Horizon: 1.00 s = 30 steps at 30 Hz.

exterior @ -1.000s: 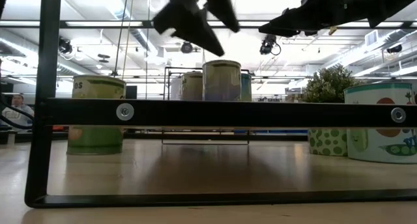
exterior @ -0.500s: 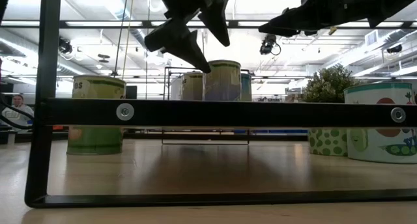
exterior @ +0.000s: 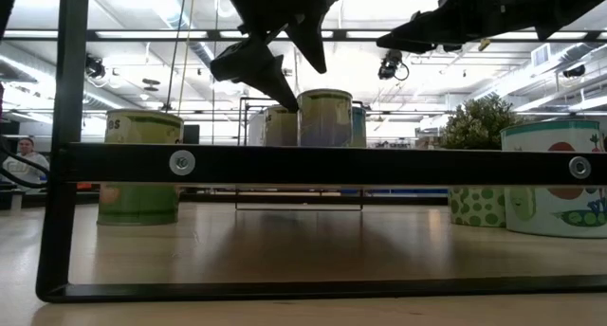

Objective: Pick and place cans onto a shelf
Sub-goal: Put the canned peas on the shelf, then put the canned oranges on the shelf

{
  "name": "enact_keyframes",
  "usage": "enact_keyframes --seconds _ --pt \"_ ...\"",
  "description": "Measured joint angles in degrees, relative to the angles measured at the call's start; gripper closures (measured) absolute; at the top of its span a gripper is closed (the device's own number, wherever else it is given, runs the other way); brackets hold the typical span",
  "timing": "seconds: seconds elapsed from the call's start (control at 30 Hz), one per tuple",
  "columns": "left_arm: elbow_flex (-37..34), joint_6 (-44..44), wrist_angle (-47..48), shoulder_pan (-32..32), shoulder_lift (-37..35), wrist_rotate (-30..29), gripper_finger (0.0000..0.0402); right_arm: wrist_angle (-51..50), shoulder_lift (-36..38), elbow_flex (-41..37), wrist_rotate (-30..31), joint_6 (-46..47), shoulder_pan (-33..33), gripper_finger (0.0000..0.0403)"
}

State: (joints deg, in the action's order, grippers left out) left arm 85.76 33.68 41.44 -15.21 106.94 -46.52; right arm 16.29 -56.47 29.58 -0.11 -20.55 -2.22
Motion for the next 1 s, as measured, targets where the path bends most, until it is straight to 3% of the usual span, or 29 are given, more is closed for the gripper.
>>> enact_keyframes --seconds 0.23,0.4,1.0 --pt "-0.01 0.23 -2.55 0.64 0.00 0.53 0.0008 1.26 0.00 0.00 -0.01 -0.01 0.00 0.0035" --pt "-0.01 -0.33 -4.91 0.55 0.00 9.57 0.0008 1.61 0.00 0.00 0.00 0.06 0.00 0.0035" --pt "0.01 -14.42 7.26 -0.17 -2.49 15.85 0.0008 0.20 -0.55 0.00 -1.11 -0.01 0.00 0.0035"
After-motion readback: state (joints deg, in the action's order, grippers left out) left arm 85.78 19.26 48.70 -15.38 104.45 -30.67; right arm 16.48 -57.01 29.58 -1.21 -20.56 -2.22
